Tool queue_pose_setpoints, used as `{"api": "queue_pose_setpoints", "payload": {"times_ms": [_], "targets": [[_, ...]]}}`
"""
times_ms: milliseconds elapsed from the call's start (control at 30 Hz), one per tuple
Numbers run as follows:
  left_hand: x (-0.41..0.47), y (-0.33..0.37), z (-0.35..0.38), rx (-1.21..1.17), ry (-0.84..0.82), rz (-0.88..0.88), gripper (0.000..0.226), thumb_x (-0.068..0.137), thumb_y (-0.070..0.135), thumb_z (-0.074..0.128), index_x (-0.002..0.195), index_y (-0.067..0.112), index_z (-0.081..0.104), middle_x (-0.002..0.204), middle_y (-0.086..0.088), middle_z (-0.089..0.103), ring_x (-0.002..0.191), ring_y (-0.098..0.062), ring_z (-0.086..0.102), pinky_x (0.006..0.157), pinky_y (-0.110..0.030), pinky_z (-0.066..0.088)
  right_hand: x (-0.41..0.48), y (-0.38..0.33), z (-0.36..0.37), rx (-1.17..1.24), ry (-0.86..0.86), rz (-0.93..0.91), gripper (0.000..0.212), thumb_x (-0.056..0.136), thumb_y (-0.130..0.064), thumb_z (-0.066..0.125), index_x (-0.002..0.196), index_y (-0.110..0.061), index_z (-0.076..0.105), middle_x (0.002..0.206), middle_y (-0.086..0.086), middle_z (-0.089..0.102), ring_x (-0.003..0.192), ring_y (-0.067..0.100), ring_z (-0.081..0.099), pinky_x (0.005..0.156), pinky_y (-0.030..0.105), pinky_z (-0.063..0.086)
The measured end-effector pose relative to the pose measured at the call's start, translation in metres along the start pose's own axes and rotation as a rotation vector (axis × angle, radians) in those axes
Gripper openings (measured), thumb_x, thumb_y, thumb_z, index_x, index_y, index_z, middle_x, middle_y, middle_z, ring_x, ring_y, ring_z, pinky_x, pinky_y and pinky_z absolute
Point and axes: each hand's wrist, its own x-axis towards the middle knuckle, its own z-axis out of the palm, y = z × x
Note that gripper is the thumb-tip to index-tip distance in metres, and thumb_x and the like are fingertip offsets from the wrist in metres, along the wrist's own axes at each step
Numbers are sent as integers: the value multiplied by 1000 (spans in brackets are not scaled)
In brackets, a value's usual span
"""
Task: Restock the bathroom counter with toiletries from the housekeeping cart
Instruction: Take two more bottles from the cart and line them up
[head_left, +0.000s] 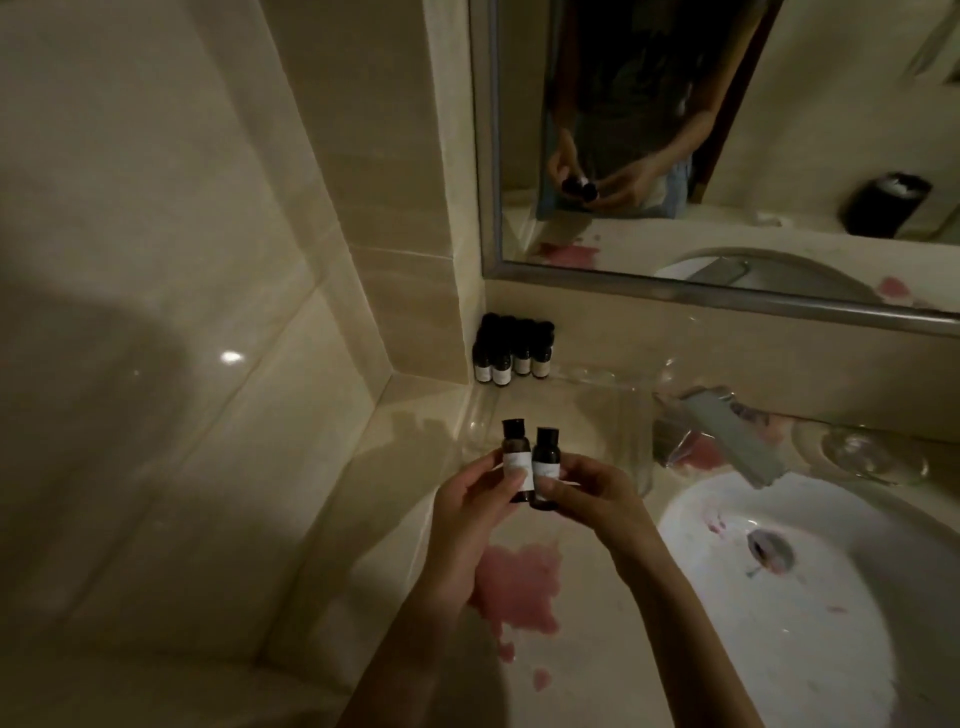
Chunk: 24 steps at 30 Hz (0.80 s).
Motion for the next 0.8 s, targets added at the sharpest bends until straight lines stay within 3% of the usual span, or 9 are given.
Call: {"api": "queue_pose_setpoints", "payload": {"times_ms": [100,200,333,433,600,800], "targets": [[23,0,5,-4,-11,3,29,88,14,66,117,15,65,104,-1,74,102,-14,68,80,-22,54,20,-3,-8,17,2,20,24,84,-12,72,107,-9,70,96,13,73,85,21,71,76,24,55],[32,-4,-6,27,-15,40,34,88,11,65,122,6,63,111,-10,71,105,-21,67,86,-28,55,39,0,-6,-19,-44,43,25,83,-13,72,108,-12,70,97,13,73,90,24,71,81,28,57],[33,-13,-20,-7,151,4,28,86,13,68,113,18,67,102,1,74,96,-9,69,73,-18,53,71,9,1,-54,-53,27,28,84,-9,71,112,-10,67,98,12,73,91,26,71,83,33,56],[39,-16,-24,18,188,2,25,85,12,69,106,25,68,95,6,75,92,-8,70,75,-21,54,96,16,2,-24,41,-27,24,84,-7,70,108,-6,66,97,11,73,84,18,72,73,24,54],[43,-7,-17,-4,134,43,24,86,10,67,102,27,68,97,5,75,95,-11,70,79,-25,55,132,28,-1,-83,176,-110,26,84,-10,73,109,-9,65,97,1,72,81,9,71,71,22,54],[50,-2,-4,-36,81,46,31,86,9,67,116,13,66,105,-2,73,101,-14,68,85,-27,55,170,41,0,-179,274,-175,29,83,-9,72,111,-8,65,101,4,71,90,10,68,80,21,54]]}}
